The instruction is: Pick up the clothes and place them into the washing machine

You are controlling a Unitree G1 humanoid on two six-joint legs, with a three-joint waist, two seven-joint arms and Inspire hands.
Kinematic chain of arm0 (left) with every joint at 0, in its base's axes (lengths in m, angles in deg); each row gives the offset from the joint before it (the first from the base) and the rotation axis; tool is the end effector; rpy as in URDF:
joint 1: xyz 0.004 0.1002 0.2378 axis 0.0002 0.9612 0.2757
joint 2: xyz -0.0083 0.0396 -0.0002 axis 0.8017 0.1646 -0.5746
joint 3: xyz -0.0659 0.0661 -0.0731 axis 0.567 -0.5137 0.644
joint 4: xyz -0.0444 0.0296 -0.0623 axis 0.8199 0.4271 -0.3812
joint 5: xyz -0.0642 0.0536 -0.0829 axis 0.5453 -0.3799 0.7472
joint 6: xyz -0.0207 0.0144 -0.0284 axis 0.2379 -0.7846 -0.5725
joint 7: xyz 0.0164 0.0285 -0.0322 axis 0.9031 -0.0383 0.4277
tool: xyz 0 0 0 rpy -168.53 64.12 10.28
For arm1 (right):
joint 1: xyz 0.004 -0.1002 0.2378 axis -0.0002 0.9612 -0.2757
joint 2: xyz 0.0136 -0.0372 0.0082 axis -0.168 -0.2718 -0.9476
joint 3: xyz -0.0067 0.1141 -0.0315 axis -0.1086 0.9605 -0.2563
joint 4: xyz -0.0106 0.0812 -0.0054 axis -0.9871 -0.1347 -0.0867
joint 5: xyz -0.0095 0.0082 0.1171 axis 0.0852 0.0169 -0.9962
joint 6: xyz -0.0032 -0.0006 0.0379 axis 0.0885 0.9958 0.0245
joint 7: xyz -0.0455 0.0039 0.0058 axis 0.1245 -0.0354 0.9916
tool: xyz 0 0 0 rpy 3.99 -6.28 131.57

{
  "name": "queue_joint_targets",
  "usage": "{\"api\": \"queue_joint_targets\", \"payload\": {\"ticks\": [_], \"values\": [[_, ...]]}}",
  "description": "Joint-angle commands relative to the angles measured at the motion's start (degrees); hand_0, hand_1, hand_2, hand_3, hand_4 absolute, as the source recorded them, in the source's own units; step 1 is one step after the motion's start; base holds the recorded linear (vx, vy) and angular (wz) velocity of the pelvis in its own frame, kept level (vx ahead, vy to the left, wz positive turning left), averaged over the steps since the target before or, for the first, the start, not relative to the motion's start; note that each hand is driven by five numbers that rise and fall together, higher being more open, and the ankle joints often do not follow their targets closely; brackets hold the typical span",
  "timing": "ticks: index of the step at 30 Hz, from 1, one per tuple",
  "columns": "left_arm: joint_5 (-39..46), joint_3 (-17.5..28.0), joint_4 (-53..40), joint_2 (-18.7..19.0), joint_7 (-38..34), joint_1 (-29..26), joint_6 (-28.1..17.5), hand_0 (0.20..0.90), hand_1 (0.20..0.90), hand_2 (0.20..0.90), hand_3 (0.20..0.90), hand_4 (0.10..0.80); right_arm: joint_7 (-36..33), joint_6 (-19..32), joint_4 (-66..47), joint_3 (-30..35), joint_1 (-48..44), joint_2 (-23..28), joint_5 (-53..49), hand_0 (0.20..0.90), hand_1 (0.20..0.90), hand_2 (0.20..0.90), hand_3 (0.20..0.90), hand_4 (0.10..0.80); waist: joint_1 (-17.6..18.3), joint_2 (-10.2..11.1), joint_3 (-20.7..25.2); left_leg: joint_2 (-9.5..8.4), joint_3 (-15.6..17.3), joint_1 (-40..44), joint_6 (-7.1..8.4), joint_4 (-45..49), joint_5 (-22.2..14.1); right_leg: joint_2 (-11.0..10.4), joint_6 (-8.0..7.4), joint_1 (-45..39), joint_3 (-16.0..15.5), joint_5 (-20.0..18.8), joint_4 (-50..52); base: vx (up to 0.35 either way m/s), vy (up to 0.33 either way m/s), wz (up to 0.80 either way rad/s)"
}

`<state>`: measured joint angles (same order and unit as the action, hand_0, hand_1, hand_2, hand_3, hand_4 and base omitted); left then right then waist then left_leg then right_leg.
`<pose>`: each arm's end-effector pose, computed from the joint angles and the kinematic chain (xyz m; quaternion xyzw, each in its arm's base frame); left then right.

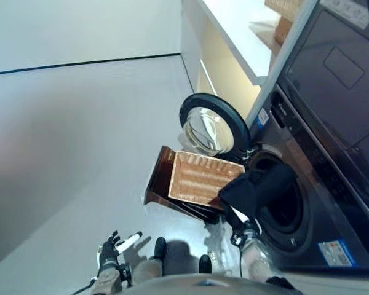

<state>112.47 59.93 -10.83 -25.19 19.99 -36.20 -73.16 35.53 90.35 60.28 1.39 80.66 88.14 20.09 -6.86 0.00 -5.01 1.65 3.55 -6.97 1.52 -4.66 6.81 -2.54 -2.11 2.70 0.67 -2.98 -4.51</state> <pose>0.0884 0.1996 -0.1458 -0.0020 0.4406 0.2162 0.8713 0.1533 -0.1638 -0.1100 0.3014 0.3144 -0.1975 0.8782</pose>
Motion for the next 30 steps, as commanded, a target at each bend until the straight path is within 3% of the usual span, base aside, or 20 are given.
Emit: {"api": "queue_joint_targets", "payload": {"ticks": [1,4,6,7,8,10,12,14,15,17,22,24,25,26,27,28,29,30], "values": [[-1.75,0.53,-3.04,3.89,-0.63,-3.45,-2.91,0.9,0.9,0.9,0.9,0.8,2.64,4.14,-2.69,1.02,-5.27,-1.61,-2.51,0.2,0.2,0.2,0.2,0.3,-1.08,2.97,2.42,-1.59,-0.66,-7.8,-0.82,6.84,-0.77,-1.92,-2.96,-3.25,-1.76,7.03,11.95,0.179,0.171,-0.49],[-1.75,0.62,-4.68,4.89,-0.62,-4.51,-3.43,0.9,0.9,0.9,0.9,0.8,3.51,4.28,-2.16,0.91,-6.14,-2.46,-4.52,0.2,0.2,0.2,0.2,0.3,-0.27,2.24,0.4,-2.02,-1.05,-5.88,-2.61,7.84,-2.17,-1.31,-3.68,4.03,-0.99,3.55,25.48,0.119,0.156,-0.22],[-1.89,0.46,-6.0,5.68,-0.65,-5.47,-3.97,0.9,0.9,0.9,0.9,0.8,3.83,4.76,-2.36,0.81,-7.2,-2.8,-6.14,0.2,0.2,0.2,0.2,0.3,1.04,1.37,-1.6,-2.08,-2.06,-5.47,-3.26,9.01,-2.84,0.65,-3.06,8.93,-0.42,3.45,32.12,0.093,0.119,-0.08],[-1.72,0.17,-5.89,6.04,-0.73,-6.18,-4.2,0.9,0.9,0.9,0.9,0.8,3.47,5.18,-2.7,0.95,-8.0,-3.18,-7.22,0.2,0.2,0.2,0.2,0.3,1.16,0.84,-2.3,-2.28,-1.89,-5.08,-3.0,9.27,-3.5,-0.55,-1.93,10.31,-2.75,4.59,29.53,0.109,0.059,0.07],[-1.71,0.16,-5.87,6.04,-0.73,-6.21,-4.21,0.9,0.9,0.9,0.9,0.8,3.47,5.18,-2.69,0.96,-8.03,-3.18,-7.22,0.2,0.2,0.2,0.2,0.3,1.31,0.82,-2.4,-2.32,-2.04,-5.0,-2.98,9.3,-3.55,-0.6,-1.91,10.16,-2.91,4.69,29.53,0.158,0.005,0.16],[-1.03,-0.4,-5.31,6.12,-0.79,-7.12,-4.51,0.9,0.9,0.9,0.9,0.8,2.85,5.52,-2.65,1.35,-9.02,-3.31,-7.62,0.2,0.2,0.2,0.2,0.3,1.26,0.23,-2.91,-2.02,-2.06,-3.92,-2.06,8.7,-4.52,-4.07,-1.51,11.28,-6.89,4.32,22.11,0.162,-0.082,0.0],[-0.05,-0.72,-4.19,5.97,-0.93,-7.38,-4.79,0.9,0.9,0.9,0.9,0.8,2.31,5.39,-3.15,1.55,-9.82,-3.3,-7.34,0.2,0.2,0.2,0.2,0.3,1.77,0.54,-3.89,-2.25,-1.78,-2.09,-0.98,7.86,-5.76,-7.78,-2.85,13.56,-9.62,-0.54,12.34,0.204,-0.142,-0.16],[0.5,-0.69,-3.45,5.69,-0.9,-7.18,-4.75,0.9,0.9,0.9,0.9,0.8,1.8,4.87,-3.12,1.83,-9.91,-3.49,-7.0,0.2,0.2,0.2,0.2,0.3,2.42,0.85,-4.43,-2.55,-1.85,-0.19,-0.49,6.98,-6.71,-8.97,-4.56,13.56,-9.58,-4.9,6.33,0.172,-0.104,-0.06],[0.5,-0.69,-3.45,5.69,-0.9,-7.18,-4.75,0.9,0.9,0.9,0.9,0.8,1.8,4.87,-3.13,1.83,-9.91,-3.48,-7.0,0.2,0.2,0.2,0.2,0.3,2.42,0.83,-4.47,-2.54,-1.86,-0.13,-0.49,6.97,-6.71,-8.96,-4.56,13.48,-9.6,-4.93,6.27,0.134,-0.089,0.19],[0.68,-0.82,-3.21,5.18,-0.93,-6.14,-4.81,0.9,0.9,0.9,0.9,0.8,1.95,4.46,-5.04,1.55,-7.53,-3.85,-7.27,0.2,0.2,0.2,0.2,0.3,3.04,1.62,-3.59,-3.38,-3.13,0.76,-0.19,5.38,-7.28,-8.57,-5.31,11.82,-5.25,-6.87,3.87,0.184,-0.132,0.58],[1.43,-1.21,-3.04,3.56,-0.1,-5.24,-4.72,0.9,0.9,0.9,0.9,0.8,2.4,4.43,-5.69,1.77,-4.56,-3.36,-8.31,0.2,0.2,0.2,0.2,0.3,3.85,0.84,-2.07,-2.2,-4.11,0.61,0.99,5.28,-7.61,-7.99,-4.69,10.97,-7.5,-5.95,4.53,0.137,-0.133,0.43],[2.4,-1.14,-3.82,3.41,-0.25,-5.53,-5.47,0.9,0.9,0.9,0.9,0.8,2.49,5.0,-4.84,1.43,-4.82,-2.95,-9.07,0.2,0.2,0.2,0.2,0.3,4.34,0.72,-2.46,-1.28,-4.03,-2.69,2.83,13.11,-8.92,-7.32,-3.28,10.13,-8.31,-3.53,5.27,0.124,-0.242,0.31],[2.68,-1.19,-4.0,3.31,-0.05,-5.35,-5.57,0.9,0.9,0.9,0.9,0.8,2.67,4.95,-4.77,1.39,-4.63,-2.89,-9.3,0.2,0.2,0.2,0.2,0.3,4.25,0.73,-2.88,-0.95,-3.74,-4.84,3.36,16.99,-8.29,-7.17,-2.67,9.46,-8.94,-2.73,5.36,-0.036,-0.132,0.76],[3.08,-1.06,-4.25,3.2,-0.09,-5.85,-5.91,0.9,0.9,0.9,0.9,0.8,2.97,5.15,-4.12,1.25,-5.01,-2.78,-9.34,0.2,0.2,0.2,0.2,0.3,3.45,0.75,-4.58,-0.77,-5.46,-8.61,4.18,23.31,-5.9,-6.9,-1.76,8.93,-9.06,-2.36,5.9,-0.104,-0.103,0.75],[3.23,-1.18,-4.54,3.18,-0.13,-6.35,-6.1,0.9,0.9,0.9,0.9,0.8,2.98,5.46,-3.62,1.25,-5.66,-2.43,-9.43,0.2,0.2,0.2,0.2,0.3,2.72,1.01,-5.46,-2.05,-7.54,-11.28,4.13,25.93,-5.55,-6.9,-1.51,8.88,-8.98,-2.21,6.17,-0.11,-0.073,0.51],[3.23,-1.17,-4.53,3.2,-0.13,-6.4,-6.1,0.9,0.9,0.9,0.9,0.8,2.99,5.46,-3.61,1.27,-5.72,-2.44,-9.44,0.2,0.2,0.2,0.2,0.3,2.88,1.14,-5.31,-2.25,-7.62,-11.51,4.08,25.76,-5.23,-7.09,-1.55,9.09,-9.08,-2.34,6.13,0.015,-0.039,0.27],[3.33,-1.11,-4.06,2.99,0.22,-6.37,-5.96,0.9,0.9,0.9,0.9,0.8,3.05,6.0,-2.9,1.54,-7.01,-2.22,-9.93,0.2,0.2,0.2,0.2,0.3,2.18,0.9,-5.14,-2.49,-8.86,-12.75,3.2,18.6,-5.15,-6.34,-1.94,9.16,-8.71,-1.88,5.81,0.051,-0.005,0.12],[3.33,-1.11,-4.06,3.0,0.22,-6.37,-5.96,0.9,0.9,0.9,0.9,0.8,3.05,6.0,-2.9,1.55,-7.02,-2.22,-9.93,0.2,0.2,0.2,0.2,0.3,2.16,0.92,-5.16,-2.49,-8.84,-12.69,3.2,18.53,-5.12,-6.35,-1.94,9.15,-8.68,-1.87,5.81,0.196,0.071,-0.17]]}}
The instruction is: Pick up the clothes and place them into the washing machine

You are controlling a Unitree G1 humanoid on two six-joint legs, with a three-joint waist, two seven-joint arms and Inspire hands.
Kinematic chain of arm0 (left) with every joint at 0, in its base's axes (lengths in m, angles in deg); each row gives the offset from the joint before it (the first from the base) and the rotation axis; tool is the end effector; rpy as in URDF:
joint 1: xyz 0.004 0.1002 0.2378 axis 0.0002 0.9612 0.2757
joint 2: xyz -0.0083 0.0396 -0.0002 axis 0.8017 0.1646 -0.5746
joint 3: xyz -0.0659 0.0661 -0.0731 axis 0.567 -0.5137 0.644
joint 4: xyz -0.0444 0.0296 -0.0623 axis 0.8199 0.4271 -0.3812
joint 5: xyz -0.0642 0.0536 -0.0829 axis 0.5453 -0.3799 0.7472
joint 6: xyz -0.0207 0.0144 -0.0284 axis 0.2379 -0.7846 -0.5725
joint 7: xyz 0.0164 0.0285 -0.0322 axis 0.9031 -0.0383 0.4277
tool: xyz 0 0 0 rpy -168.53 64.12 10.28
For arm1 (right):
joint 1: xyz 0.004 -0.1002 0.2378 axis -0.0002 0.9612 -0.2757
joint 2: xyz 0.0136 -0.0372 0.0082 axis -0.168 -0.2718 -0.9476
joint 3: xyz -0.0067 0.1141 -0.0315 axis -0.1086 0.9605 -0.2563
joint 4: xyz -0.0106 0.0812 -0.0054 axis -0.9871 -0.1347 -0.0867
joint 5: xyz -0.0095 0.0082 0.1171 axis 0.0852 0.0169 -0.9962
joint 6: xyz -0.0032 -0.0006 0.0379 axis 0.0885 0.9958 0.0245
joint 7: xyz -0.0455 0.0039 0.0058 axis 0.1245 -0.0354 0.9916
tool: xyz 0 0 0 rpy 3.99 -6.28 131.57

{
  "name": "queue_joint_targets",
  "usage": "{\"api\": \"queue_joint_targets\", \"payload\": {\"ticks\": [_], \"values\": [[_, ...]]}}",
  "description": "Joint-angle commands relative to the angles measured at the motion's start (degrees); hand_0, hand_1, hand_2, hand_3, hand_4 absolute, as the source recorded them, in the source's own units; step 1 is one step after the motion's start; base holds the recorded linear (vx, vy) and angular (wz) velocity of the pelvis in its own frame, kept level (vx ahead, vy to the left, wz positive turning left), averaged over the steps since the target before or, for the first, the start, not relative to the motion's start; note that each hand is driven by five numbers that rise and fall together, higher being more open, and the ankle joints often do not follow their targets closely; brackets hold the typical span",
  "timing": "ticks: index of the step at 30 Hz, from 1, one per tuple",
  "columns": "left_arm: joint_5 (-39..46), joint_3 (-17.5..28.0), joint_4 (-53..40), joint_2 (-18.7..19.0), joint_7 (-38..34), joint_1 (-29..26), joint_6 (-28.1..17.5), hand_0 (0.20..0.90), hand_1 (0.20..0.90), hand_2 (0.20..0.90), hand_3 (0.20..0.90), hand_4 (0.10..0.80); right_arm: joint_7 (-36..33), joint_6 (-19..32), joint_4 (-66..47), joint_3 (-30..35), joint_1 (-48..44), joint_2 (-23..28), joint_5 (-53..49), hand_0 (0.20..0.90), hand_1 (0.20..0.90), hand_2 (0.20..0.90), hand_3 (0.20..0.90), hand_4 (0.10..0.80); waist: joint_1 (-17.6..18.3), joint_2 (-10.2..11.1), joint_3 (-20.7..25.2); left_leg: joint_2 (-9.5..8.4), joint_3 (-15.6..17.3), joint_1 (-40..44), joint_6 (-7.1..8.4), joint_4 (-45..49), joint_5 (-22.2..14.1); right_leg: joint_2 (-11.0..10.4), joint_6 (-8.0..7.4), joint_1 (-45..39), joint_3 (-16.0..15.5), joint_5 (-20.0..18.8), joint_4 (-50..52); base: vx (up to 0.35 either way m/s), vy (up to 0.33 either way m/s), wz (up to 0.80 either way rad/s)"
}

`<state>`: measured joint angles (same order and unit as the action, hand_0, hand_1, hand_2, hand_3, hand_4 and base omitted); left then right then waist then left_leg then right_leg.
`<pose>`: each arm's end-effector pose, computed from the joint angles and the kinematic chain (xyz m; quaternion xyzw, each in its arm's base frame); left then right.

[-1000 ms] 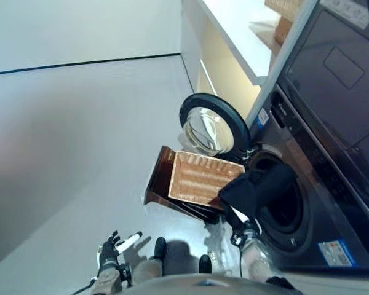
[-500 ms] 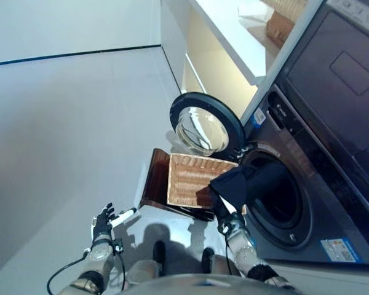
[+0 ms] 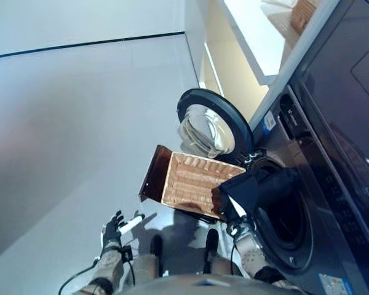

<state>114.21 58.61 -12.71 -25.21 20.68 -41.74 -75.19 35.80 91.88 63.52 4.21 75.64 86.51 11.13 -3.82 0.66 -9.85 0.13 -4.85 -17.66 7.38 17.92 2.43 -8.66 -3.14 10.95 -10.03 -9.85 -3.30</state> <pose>0.1327 0.1936 -0.1327 -0.0199 0.3717 0.1963 0.9071 0.1768 -0.1622 -0.1039 0.3784 0.2813 -0.2398 0.8486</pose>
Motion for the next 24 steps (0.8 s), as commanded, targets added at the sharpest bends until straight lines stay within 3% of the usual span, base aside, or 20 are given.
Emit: {"api": "queue_joint_targets", "payload": {"ticks": [1,3,4,6,9,13,24], "values": [[1.41,-0.03,-1.93,2.37,-0.27,-0.18,-3.53,0.9,0.9,0.9,0.9,0.8,2.6,4.47,-5.68,-0.88,-2.91,-0.38,-1.49,0.2,0.2,0.2,0.2,0.3,-1.67,-1.52,0.81,1.46,-0.08,-1.72,-3.14,-15.01,3.21,1.55,-1.45,0.51,2.81,6.17,3.93,0.163,0.115,-0.42],[1.16,-0.52,-1.52,2.23,-0.33,-0.19,-3.58,0.9,0.9,0.9,0.9,0.8,2.35,4.58,-5.2,-1.14,-3.45,-0.4,-1.2,0.2,0.2,0.2,0.2,0.3,-2.08,-1.91,1.05,1.82,0.2,-0.79,-3.16,-17.81,4.39,1.97,-1.45,0.57,3.45,6.49,3.8,0.107,0.132,-0.69],[1.1,-0.67,-1.91,2.07,-0.43,0.52,-3.67,0.9,0.9,0.9,0.9,0.8,2.51,4.41,-5.03,-1.18,-4.05,-0.69,-0.78,0.2,0.2,0.2,0.2,0.3,-2.21,-2.44,1.22,1.13,-0.86,-0.63,-3.79,-18.54,4.44,2.13,-1.32,1.65,4.87,7.14,4.41,0.036,0.173,-0.86],[0.86,-0.67,-2.09,2.15,-0.62,0.78,-3.86,0.9,0.9,0.9,0.9,0.8,2.57,4.55,-4.77,-1.16,-4.34,-0.68,-0.61,0.2,0.2,0.2,0.2,0.3,-2.26,-2.46,1.06,0.67,0.09,-0.93,-4.09,-17.62,4.05,1.66,-1.42,2.32,5.35,7.13,4.92,0.033,0.162,-0.61],[1.41,-0.09,-2.91,2.77,-0.7,1.18,-4.54,0.9,0.9,0.9,0.9,0.8,2.84,4.71,-4.85,-1.35,-5.67,-0.96,-0.61,0.2,0.2,0.2,0.2,0.3,-3.5,-3.66,-0.65,-0.54,4.25,-0.85,-5.48,-16.41,2.63,-0.45,-2.56,5.31,7.13,6.58,8.05,0.033,0.303,-0.45],[3.79,0.43,-4.94,3.44,-0.9,0.34,-6.03,0.9,0.9,0.9,0.9,0.8,2.59,5.42,-4.76,-1.9,-8.31,-1.41,-1.05,0.2,0.2,0.2,0.2,0.3,-5.43,-4.54,-3.08,-0.22,8.21,-1.99,-5.5,-16.42,2.76,-2.31,-2.89,10.31,2.58,3.32,8.72,-0.072,0.105,-1.08],[6.61,-0.54,-11.11,1.82,-0.31,0.92,-7.74,0.9,0.9,0.9,0.9,0.8,0.54,8.51,-5.4,-0.52,-12.72,-0.4,-1.69,0.2,0.2,0.2,0.2,0.3,-4.96,-6.9,-4.89,-1.53,6.07,-6.31,-5.6,-16.35,2.89,-2.98,-2.77,13.08,1.45,3.17,7.01,-0.009,-0.003,0.02]]}}
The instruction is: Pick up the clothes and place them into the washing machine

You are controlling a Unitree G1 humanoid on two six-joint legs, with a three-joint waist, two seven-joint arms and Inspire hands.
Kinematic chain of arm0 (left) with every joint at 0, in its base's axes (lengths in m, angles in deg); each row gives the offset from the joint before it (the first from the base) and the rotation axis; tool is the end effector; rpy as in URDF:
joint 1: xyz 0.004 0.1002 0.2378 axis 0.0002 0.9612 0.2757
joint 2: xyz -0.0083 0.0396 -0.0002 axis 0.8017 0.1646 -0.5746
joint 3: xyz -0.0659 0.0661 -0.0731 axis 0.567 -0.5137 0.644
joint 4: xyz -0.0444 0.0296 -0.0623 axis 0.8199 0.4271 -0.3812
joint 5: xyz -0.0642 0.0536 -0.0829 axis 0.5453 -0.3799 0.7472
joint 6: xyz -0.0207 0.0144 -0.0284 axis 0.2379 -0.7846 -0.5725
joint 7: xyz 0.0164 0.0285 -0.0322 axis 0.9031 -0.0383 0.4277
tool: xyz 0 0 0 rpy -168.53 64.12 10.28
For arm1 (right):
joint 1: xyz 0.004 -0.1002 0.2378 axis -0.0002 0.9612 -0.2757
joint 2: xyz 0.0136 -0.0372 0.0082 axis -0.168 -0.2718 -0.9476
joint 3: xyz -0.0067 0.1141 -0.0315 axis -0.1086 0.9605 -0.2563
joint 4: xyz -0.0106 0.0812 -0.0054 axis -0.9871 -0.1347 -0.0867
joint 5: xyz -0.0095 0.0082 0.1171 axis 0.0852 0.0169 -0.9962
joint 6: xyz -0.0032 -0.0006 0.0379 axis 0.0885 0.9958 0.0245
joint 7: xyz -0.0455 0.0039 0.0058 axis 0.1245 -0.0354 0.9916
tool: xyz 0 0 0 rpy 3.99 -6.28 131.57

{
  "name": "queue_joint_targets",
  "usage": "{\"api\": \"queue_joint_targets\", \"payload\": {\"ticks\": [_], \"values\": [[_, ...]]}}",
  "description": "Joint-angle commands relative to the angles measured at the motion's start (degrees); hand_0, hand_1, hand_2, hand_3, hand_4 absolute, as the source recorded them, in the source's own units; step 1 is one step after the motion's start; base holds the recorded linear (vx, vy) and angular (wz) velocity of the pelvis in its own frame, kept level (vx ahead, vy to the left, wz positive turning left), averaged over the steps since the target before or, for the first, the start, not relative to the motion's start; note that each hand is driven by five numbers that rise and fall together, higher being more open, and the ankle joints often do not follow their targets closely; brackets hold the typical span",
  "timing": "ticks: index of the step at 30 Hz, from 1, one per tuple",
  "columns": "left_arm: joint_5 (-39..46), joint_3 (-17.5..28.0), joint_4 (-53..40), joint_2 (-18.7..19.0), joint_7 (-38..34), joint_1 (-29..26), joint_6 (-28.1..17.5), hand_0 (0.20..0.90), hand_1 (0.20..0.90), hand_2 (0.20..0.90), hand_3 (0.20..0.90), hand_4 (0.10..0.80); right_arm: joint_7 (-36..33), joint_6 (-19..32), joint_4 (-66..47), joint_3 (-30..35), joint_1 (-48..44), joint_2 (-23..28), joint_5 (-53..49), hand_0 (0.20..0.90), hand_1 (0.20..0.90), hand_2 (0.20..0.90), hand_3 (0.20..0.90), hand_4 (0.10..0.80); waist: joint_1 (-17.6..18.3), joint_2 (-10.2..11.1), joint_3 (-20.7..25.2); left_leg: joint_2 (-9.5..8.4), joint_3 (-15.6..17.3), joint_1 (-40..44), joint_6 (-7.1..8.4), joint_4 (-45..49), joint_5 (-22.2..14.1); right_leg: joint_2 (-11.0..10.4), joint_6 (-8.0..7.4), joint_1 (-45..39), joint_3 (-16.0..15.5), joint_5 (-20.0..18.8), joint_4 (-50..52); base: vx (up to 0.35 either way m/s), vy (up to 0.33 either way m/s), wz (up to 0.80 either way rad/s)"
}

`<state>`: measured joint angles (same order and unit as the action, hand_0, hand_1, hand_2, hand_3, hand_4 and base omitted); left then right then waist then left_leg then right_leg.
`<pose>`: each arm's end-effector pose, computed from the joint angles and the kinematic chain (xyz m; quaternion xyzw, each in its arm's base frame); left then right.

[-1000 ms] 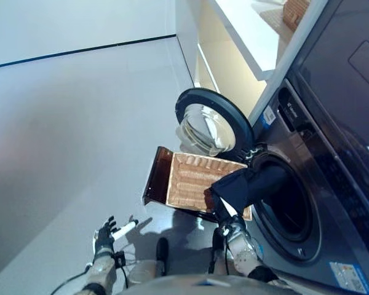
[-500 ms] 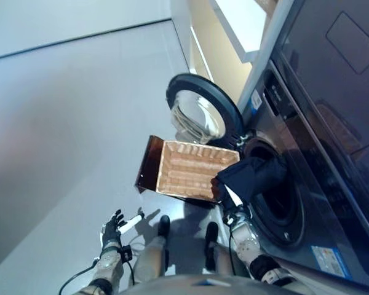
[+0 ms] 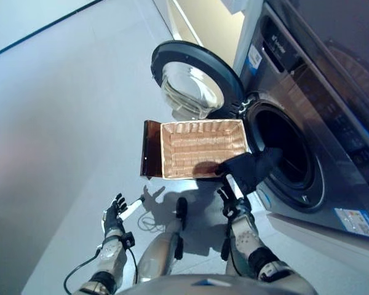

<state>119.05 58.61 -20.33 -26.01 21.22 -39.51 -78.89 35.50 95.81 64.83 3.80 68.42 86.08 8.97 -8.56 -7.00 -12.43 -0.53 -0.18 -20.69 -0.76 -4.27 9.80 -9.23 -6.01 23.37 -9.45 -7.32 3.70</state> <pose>0.1413 0.1845 -0.1236 -0.0807 0.3057 0.2074 0.9258 0.2163 -0.1558 -0.0826 0.3953 0.2178 -0.2282 0.8627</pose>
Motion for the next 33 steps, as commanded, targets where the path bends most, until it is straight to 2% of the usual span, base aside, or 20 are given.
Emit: {"api": "queue_joint_targets", "payload": {"ticks": [1,15,23,24,25,28,31,33], "values": [[1.69,-0.67,-3.85,2.63,-0.81,-1.26,-4.19,0.9,0.9,0.9,0.9,0.8,0.6,4.83,-6.78,-0.05,-5.96,0.31,0.7,0.2,0.2,0.2,0.2,0.3,-0.31,0.67,-2.38,-0.85,1.39,-3.85,2.6,5.79,-4.41,-2.42,0.08,1.09,0.73,0.65,-0.05,-0.001,-0.018,0.15],[2.13,-0.82,-9.72,3.46,-0.68,0.24,-5.24,0.9,0.9,0.9,0.9,0.8,-2.85,9.64,-14.56,1.33,-11.08,3.1,4.12,0.2,0.2,0.2,0.2,0.3,-0.54,1.07,-3.28,-0.22,0.56,-9.67,3.02,5.96,-3.99,-1.34,0.57,6.22,0.26,1.49,0.91,0.025,-0.021,0.12],[1.37,-2.01,-11.16,3.98,-1.38,1.2,-5.47,0.9,0.9,0.9,0.9,0.8,-10.29,13.04,-17.0,4.6,-16.56,7.21,12.44,0.2,0.2,0.2,0.2,0.3,-0.59,0.56,-3.17,-0.01,0.6,-11.03,2.96,5.51,-4.23,-0.95,0.65,8.61,1.15,1.57,1.06,0.023,0.0,-0.02],[1.15,-2.22,-12.22,4.09,-1.71,1.33,-5.59,0.9,0.9,0.9,0.9,0.8,-11.84,13.33,-16.61,5.51,-17.72,8.11,13.91,0.2,0.2,0.2,0.2,0.3,-0.75,0.32,-3.2,-0.01,0.55,-11.17,2.96,5.41,-4.19,-0.9,0.68,8.92,1.2,1.59,1.09,0.021,0.001,-0.08],[0.27,-2.75,-13.41,4.4,-2.48,1.82,-6.06,0.9,0.9,0.9,0.9,0.8,-17.43,14.04,-15.86,7.36,-20.9,9.75,19.28,0.2,0.2,0.2,0.2,0.3,-0.99,-0.15,-3.14,0.0,0.5,-11.38,3.0,5.16,-4.1,-0.79,0.67,9.15,1.18,1.6,0.99,0.032,0.007,-0.07],[-1.74,-3.37,-15.5,5.19,-4.09,2.42,-6.97,0.9,0.9,0.9,0.9,0.8,-24.06,13.7,-11.64,9.85,-26.38,13.33,26.38,0.2,0.2,0.2,0.2,0.3,-1.54,-0.79,-3.01,-0.01,0.53,-11.57,3.17,4.58,-3.94,-0.8,0.52,9.36,1.16,1.59,0.65,0.025,0.015,-0.04],[-2.8,-3.69,-15.36,5.64,-5.27,2.28,-7.22,0.9,0.9,0.9,0.9,0.8,-25.83,13.7,-7.31,10.43,-30.12,15.63,26.62,0.2,0.2,0.2,0.2,0.3,-1.82,-1.1,-3.18,0.05,0.59,-11.74,3.26,4.34,-3.85,-0.71,0.55,9.79,1.25,1.53,0.67,0.005,0.006,-0.01],[-3.31,-4.49,-14.92,6.15,-6.1,1.95,-6.26,0.9,0.9,0.9,0.9,0.8,-25.15,9.95,1.49,7.34,-35.48,20.08,25.23,0.2,0.2,0.2,0.2,0.3,-2.23,-0.85,-3.5,0.05,0.79,-11.81,3.48,3.77,-3.58,-0.57,0.55,10.15,1.49,1.08,0.45,0.0,0.002,-0.03]]}}
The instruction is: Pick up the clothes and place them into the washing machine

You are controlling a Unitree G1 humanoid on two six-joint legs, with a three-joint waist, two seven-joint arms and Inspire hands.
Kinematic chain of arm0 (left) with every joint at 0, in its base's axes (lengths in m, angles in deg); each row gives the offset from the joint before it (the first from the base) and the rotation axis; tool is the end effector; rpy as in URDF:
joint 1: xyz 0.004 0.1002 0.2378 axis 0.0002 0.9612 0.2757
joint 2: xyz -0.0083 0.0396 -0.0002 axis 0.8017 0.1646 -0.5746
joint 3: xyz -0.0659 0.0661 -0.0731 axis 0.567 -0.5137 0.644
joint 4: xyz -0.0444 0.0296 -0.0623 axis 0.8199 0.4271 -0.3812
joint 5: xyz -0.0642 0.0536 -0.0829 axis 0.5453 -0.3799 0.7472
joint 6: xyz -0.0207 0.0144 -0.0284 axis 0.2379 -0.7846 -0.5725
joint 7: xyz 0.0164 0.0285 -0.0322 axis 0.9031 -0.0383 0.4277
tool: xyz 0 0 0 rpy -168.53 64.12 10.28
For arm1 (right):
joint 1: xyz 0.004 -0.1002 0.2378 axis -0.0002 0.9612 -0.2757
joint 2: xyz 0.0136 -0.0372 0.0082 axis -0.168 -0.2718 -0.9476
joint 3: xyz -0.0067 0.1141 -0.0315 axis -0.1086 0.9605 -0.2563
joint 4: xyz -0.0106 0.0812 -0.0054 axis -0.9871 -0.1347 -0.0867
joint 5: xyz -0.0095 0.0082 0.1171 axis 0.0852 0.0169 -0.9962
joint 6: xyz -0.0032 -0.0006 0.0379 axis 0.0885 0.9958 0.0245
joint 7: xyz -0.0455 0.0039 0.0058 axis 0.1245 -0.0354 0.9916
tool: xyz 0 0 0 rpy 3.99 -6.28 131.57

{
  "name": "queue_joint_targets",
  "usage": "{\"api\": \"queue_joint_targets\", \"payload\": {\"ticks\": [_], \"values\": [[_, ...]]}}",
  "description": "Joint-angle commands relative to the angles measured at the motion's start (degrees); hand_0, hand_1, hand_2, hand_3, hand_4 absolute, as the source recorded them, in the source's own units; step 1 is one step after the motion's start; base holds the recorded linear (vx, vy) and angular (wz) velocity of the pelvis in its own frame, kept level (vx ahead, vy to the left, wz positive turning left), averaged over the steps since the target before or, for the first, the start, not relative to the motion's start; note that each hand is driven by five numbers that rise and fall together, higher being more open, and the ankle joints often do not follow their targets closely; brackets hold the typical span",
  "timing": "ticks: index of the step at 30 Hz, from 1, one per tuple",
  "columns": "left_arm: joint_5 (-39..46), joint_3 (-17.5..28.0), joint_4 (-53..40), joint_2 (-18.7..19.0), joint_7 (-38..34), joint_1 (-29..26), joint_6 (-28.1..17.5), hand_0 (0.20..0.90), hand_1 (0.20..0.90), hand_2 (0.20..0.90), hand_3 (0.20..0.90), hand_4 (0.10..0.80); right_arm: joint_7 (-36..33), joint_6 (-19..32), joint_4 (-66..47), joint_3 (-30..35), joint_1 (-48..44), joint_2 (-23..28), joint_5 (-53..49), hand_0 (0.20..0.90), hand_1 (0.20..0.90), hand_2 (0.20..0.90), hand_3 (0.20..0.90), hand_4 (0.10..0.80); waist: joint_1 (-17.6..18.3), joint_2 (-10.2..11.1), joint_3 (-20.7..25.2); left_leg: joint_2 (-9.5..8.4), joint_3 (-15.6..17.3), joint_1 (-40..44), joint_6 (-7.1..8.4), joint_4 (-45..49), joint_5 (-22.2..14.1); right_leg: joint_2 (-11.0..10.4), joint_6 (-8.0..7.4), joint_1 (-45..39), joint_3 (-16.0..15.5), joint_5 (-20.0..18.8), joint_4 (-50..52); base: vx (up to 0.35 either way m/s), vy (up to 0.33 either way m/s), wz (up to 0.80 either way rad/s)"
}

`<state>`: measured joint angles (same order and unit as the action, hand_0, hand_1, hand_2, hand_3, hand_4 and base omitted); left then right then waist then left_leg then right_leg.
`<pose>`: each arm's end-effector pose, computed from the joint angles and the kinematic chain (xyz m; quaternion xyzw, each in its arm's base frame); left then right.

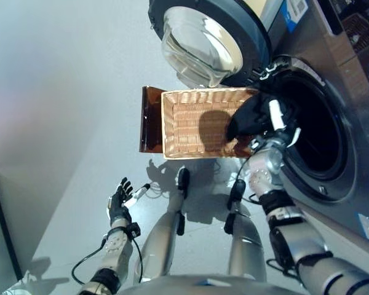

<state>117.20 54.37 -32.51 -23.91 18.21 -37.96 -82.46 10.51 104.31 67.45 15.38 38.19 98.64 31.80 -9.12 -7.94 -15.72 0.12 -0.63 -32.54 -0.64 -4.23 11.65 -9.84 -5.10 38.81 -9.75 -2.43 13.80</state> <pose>0.1623 0.1759 -0.0999 -0.0734 0.2041 0.1713 0.9610 0.3523 -0.2182 0.0882 0.2472 -0.0851 -0.3693 0.8918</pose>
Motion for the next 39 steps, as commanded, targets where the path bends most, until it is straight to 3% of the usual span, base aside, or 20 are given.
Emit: {"api": "queue_joint_targets", "payload": {"ticks": [1,6,13,17,18,20,26,34,39], "values": [[-1.55,-0.46,-2.31,3.95,-3.31,0.05,-2.51,0.9,0.9,0.9,0.9,0.8,0.61,0.95,-0.49,-5.34,-5.79,7.41,1.79,0.2,0.2,0.2,0.2,0.3,-1.52,0.14,-0.44,-0.53,1.39,0.06,3.44,3.53,-5.26,0.14,-0.33,-5.27,1.85,-3.96,-9.71,-0.001,-0.007,-0.06],[-1.43,-0.91,-0.23,3.49,-4.08,-1.28,-2.24,0.9,0.9,0.9,0.9,0.8,1.12,0.93,-1.23,-5.53,-2.76,4.27,0.57,0.2,0.2,0.2,0.2,0.3,-0.83,0.6,-0.7,-0.5,1.56,0.45,3.54,2.72,-5.11,0.54,-0.32,-5.44,1.98,-3.97,-10.23,0.016,-0.015,-0.07],[-1.57,-0.1,-1.87,3.32,-4.48,-0.65,-3.07,0.9,0.9,0.9,0.9,0.8,-0.25,2.5,-0.2,-3.43,-1.75,3.22,-0.27,0.2,0.2,0.2,0.2,0.3,-0.92,-0.42,-0.14,-0.76,1.26,0.33,3.58,2.58,-5.22,0.47,-0.22,-5.51,1.81,-3.81,-10.62,0.0,0.0,0.0],[-2.23,-0.02,-5.19,4.13,-4.12,0.9,-3.75,0.9,0.9,0.9,0.9,0.8,-2.65,3.58,2.97,-0.6,-7.46,6.64,-0.17,0.2,0.2,0.2,0.2,0.3,-2.08,-1.74,-0.12,-1.08,1.1,-1.23,3.6,3.23,-5.36,0.11,-0.21,-3.83,2.01,-3.84,-10.19,-0.016,0.018,0.0],[-2.55,-0.53,-5.64,4.7,-3.59,1.6,-3.99,0.9,0.9,0.9,0.9,0.8,-4.25,3.5,7.03,0.43,-12.57,10.59,-0.02,0.2,0.2,0.2,0.2,0.3,-3.21,-2.76,-0.13,-1.15,1.07,-2.4,3.58,3.03,-5.13,-0.18,-0.33,-2.58,2.06,-4.05,-10.23,-0.034,0.05,0.02],[-2.77,-1.47,-5.77,4.82,-3.27,1.18,-3.91,0.9,0.9,0.9,0.9,0.8,-4.99,3.36,10.13,0.94,-15.28,13.48,-0.89,0.2,0.2,0.2,0.2,0.3,-3.69,-3.39,-0.14,-1.04,1.23,-2.89,3.64,2.5,-4.87,-0.21,-0.43,-1.56,2.12,-4.18,-10.14,-0.018,0.05,0.0],[-2.59,-2.74,-4.8,4.28,-3.29,0.26,-3.21,0.9,0.9,0.9,0.9,0.8,-3.46,1.35,12.96,-1.19,-15.27,15.33,0.01,0.2,0.2,0.2,0.2,0.3,-3.59,-3.64,-0.2,-1.15,1.63,-2.84,3.79,1.58,-4.33,-0.02,-0.38,-1.25,2.69,-4.25,-10.02,0.014,0.017,0.03],[-1.24,-2.35,-2.08,3.86,-3.43,-2.31,-3.33,0.9,0.9,0.9,0.9,0.8,0.56,0.61,11.13,-4.25,-9.23,7.69,-0.78,0.2,0.2,0.2,0.2,0.3,-2.06,-1.77,-0.43,-1.14,1.92,-2.51,3.62,2.03,-4.79,0.35,-0.22,-2.03,2.73,-4.89,-10.93,0.004,-0.006,0.0],[-1.2,-0.49,0.63,3.77,-3.24,-3.36,-3.03,0.9,0.9,0.9,0.9,0.8,2.26,-2.32,8.89,-8.29,-3.85,4.29,4.15,0.2,0.2,0.2,0.2,0.3,-0.75,0.36,-0.77,-0.92,1.5,-2.42,3.65,2.57,-4.78,0.63,-0.31,-3.15,2.01,-5.26,-11.75,-0.013,-0.048,-0.01]]}}
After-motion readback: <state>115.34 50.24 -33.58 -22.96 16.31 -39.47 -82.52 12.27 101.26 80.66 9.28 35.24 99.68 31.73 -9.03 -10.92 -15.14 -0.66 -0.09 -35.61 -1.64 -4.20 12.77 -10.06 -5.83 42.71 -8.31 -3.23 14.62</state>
